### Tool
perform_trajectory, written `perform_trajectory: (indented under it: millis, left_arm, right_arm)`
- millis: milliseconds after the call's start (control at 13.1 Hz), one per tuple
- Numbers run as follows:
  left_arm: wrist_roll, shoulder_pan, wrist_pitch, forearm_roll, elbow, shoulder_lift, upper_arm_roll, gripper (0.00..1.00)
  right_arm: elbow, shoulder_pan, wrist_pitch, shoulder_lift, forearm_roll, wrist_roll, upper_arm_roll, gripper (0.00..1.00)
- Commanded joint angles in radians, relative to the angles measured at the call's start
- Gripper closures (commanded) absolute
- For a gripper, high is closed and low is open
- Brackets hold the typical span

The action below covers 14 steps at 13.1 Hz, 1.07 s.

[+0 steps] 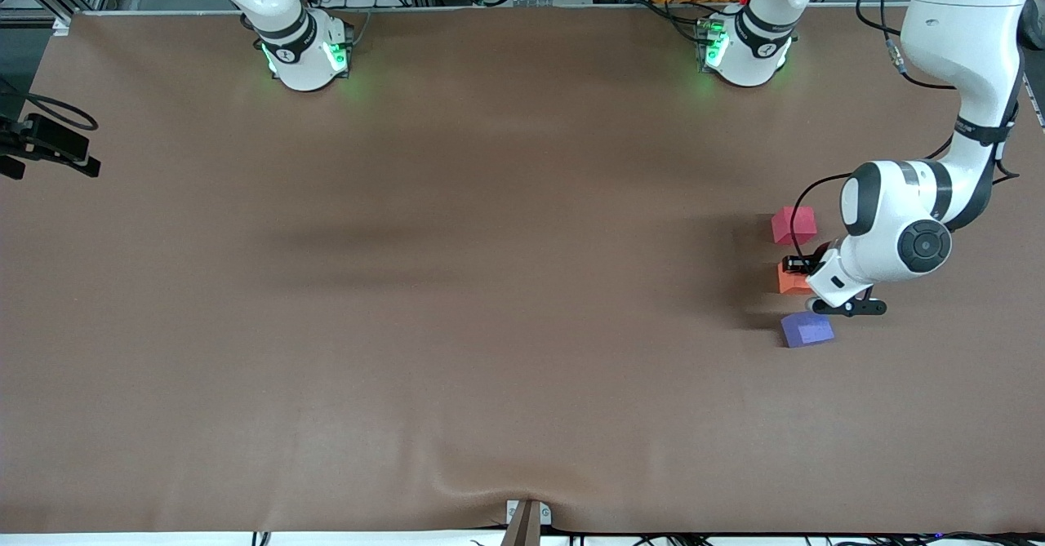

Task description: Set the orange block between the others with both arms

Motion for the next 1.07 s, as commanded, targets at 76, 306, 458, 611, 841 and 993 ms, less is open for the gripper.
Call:
perform_trajectory:
  millis: [76, 306, 458, 611, 841, 993]
  left_arm:
    - [-0.011, 0.005, 0.016, 0.024, -0.004, 0.003, -0.007, 0.59]
    - [-0.011, -0.001, 0.016, 0.024, 0.006, 0.005, -0.007, 0.00]
    - [-0.011, 0.002, 0.013, 0.023, 0.015, 0.002, -0.007, 0.00]
    - [0.009, 0.012, 0.009, 0.024, 0.015, -0.019, -0.007, 0.00]
    - [0.011, 0.014, -0.020, 0.020, 0.032, -0.113, -0.009, 0.00]
    - [0.012, 0.016, -0.115, 0.011, 0.081, -0.180, -0.009, 0.00]
  right_arm:
    - [0.005, -0.006, 0.003, 0.003, 0.013, 0.015, 0.006, 0.00]
    - [0.005, -0.005, 0.003, 0.006, 0.013, 0.015, 0.006, 0.00]
    - [0.005, -0.005, 0.003, 0.008, 0.013, 0.014, 0.006, 0.00]
    - [0.005, -0.005, 0.003, 0.006, 0.013, 0.015, 0.006, 0.00]
    - [0.005, -0.005, 0.003, 0.008, 0.013, 0.015, 0.006, 0.00]
    - [0.005, -0.005, 0.003, 0.008, 0.013, 0.014, 0.006, 0.00]
